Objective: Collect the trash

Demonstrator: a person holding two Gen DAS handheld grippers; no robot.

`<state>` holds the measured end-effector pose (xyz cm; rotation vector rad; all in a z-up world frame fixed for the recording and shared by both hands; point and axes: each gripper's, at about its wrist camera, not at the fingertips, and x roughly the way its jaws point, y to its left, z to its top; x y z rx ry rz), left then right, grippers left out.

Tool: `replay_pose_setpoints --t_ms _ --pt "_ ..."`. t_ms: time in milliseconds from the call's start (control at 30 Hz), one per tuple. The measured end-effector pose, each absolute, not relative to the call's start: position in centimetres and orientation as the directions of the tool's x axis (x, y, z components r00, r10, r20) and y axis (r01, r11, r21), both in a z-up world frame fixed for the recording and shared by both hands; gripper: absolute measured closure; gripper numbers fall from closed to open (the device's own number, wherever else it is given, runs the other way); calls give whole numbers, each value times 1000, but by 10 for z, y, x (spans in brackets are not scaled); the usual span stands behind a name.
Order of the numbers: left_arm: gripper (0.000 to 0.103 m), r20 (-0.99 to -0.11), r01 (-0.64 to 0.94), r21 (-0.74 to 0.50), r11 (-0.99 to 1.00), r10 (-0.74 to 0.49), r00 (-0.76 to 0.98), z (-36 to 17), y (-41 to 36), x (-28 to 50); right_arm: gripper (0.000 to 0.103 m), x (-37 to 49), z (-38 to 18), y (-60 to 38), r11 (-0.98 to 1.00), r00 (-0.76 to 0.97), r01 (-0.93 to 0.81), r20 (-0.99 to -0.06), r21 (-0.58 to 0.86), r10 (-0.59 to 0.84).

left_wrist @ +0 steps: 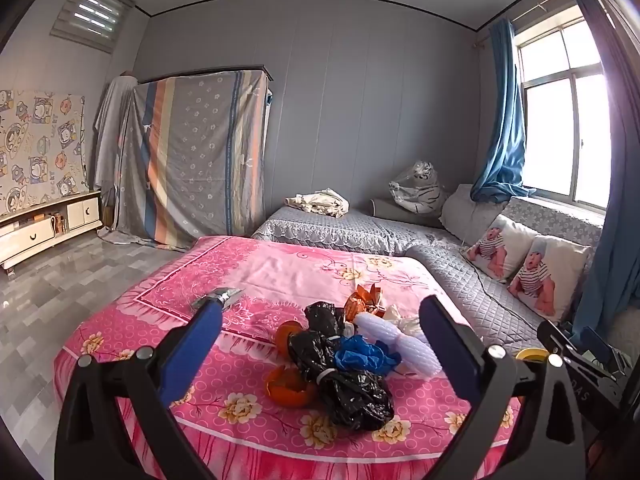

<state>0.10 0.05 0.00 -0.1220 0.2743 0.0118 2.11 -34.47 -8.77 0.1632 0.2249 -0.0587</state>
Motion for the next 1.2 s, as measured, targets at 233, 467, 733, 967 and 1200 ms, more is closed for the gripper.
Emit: replay_pose_setpoints --t_ms 233,467,733,967,1200 --pt "8 -266 -25 -112 993 -6 964 1 3 -1 8 21 -88 -345 985 973 77 -227 152 -41" --pt "8 -266 -26 -113 993 -5 964 1 1 1 8 21 -87 -345 985 974 77 -224 152 -42" --pt "8 -274 -32 -119 992 -1 962 0 2 3 8 21 -87 -345 985 974 76 -223 153 -40" --pt "8 -275 -33 -120 992 -1 961 0 2 3 8 21 -87 -345 985 974 76 -223 153 -41" --pt "8 -279 -33 -118 992 -2 960 -1 3 4 8 22 -85 -346 985 973 74 -226 156 -37"
